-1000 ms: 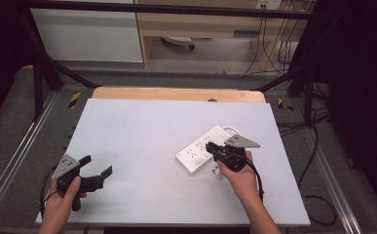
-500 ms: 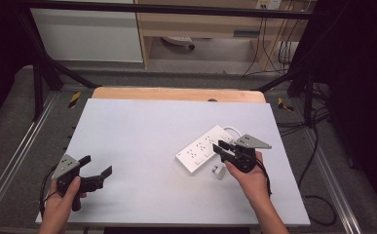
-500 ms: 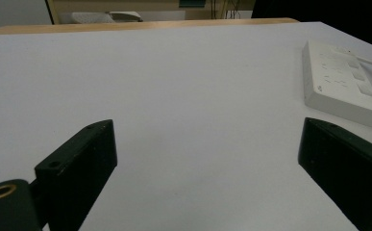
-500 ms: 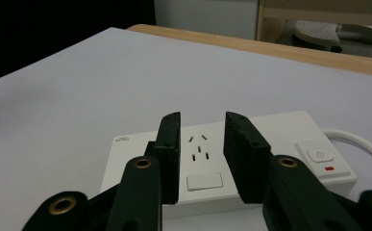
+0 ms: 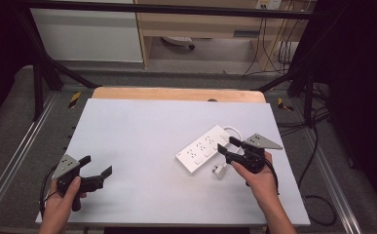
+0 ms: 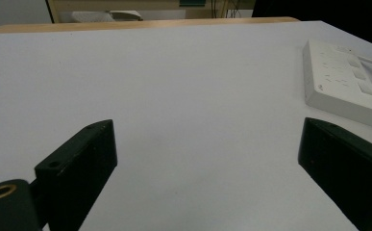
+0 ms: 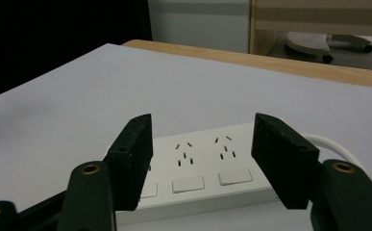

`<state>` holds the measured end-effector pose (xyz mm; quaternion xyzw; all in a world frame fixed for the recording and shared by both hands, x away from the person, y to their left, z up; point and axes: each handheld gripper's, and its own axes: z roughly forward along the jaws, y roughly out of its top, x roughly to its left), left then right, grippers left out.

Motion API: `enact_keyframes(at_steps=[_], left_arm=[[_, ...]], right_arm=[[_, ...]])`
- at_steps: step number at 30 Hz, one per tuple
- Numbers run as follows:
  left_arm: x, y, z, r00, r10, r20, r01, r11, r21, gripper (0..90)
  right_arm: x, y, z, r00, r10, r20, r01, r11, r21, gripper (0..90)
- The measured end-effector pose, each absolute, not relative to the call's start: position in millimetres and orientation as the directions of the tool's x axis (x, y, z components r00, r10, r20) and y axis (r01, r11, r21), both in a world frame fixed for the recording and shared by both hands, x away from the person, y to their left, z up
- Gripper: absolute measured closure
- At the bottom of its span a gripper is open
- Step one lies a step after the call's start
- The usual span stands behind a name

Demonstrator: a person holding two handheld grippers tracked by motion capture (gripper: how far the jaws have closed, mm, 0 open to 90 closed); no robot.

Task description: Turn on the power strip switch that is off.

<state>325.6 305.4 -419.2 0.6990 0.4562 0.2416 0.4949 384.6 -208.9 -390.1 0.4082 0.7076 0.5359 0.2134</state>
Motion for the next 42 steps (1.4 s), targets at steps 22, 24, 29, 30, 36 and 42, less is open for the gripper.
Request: enact_keyframes(at_steps=[22,24,29,30,36,42], left_arm=[[326,305,-420,0.466,0.877,-0.114,0.4,-0.094,0.912,6.2],[326,305,-420,0.466,0.878,-0.114,0.4,-0.094,0.912,6.2],[326,306,-420,0.464,0.878,-0.119,0.404,-0.09,0.91,6.2],[326,306,-420,0.464,0.878,-0.118,0.403,-0.09,0.911,6.2],[326,306,-420,0.461,0.879,-0.121,0.405,-0.087,0.91,6.2],[325,307,-420,0.46,0.88,-0.12,0.403,-0.087,0.911,6.2]], right_arm=[[376,-240,-377,-0.521,0.841,0.145,0.354,0.058,0.933,7.3],[375,-244,-376,-0.51,0.849,0.142,0.349,0.053,0.936,5.6],[369,-257,-375,-0.486,0.863,0.138,0.337,0.039,0.941,3.7],[368,-260,-375,-0.482,0.865,0.139,0.336,0.036,0.941,3.4],[361,-278,-384,-0.462,0.877,0.129,0.334,0.038,0.942,2.4],[357,-294,-400,-0.427,0.892,0.148,0.355,0.015,0.935,2.6]])
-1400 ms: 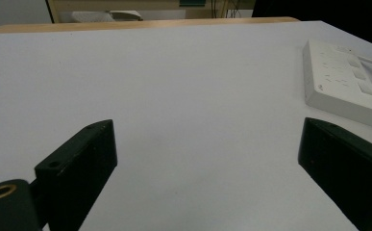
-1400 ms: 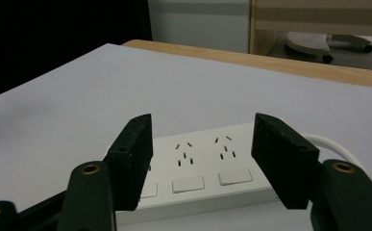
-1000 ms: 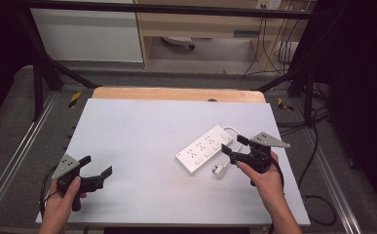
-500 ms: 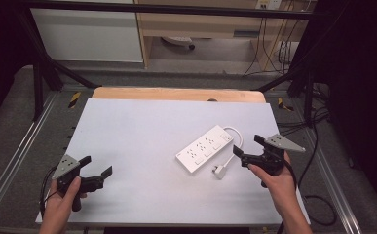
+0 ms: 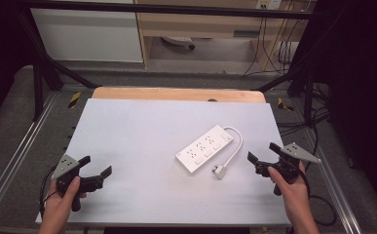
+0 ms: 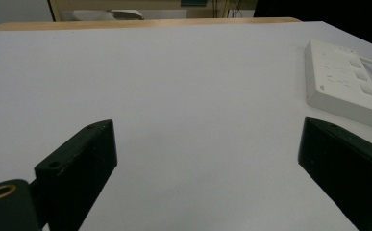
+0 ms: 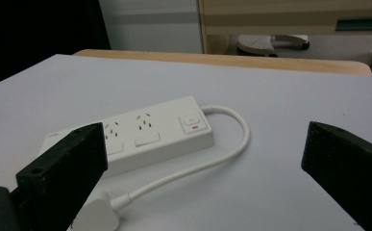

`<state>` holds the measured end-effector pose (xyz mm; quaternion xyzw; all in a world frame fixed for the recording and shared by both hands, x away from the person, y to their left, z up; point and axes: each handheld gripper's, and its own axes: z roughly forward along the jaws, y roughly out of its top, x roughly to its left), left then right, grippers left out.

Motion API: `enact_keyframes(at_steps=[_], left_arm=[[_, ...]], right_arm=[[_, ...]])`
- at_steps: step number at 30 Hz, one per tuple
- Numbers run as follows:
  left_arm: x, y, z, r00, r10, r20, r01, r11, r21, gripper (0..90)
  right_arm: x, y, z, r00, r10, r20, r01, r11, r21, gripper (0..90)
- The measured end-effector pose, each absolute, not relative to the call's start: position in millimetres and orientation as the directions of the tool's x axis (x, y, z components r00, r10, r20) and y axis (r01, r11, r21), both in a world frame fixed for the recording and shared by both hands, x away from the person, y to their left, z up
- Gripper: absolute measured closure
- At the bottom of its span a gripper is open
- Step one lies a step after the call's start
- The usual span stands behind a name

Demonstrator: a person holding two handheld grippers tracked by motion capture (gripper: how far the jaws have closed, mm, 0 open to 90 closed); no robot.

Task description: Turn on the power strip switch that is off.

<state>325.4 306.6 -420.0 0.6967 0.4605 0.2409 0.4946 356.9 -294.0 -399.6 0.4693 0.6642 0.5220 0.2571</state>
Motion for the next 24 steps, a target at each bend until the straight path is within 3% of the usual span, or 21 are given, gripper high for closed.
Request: enact_keyframes(at_steps=[11,24], left_arm=[[325,307,-420,0.461,0.879,-0.118,0.403,-0.09,0.911,6.2],[325,305,-419,0.467,0.877,-0.115,0.399,-0.093,0.912,6.2]], right_arm=[[352,-302,-435,-0.406,0.898,0.169,0.434,0.027,0.9,3.2],[353,-284,-457,-0.453,0.883,0.121,0.504,0.142,0.852,3.1]])
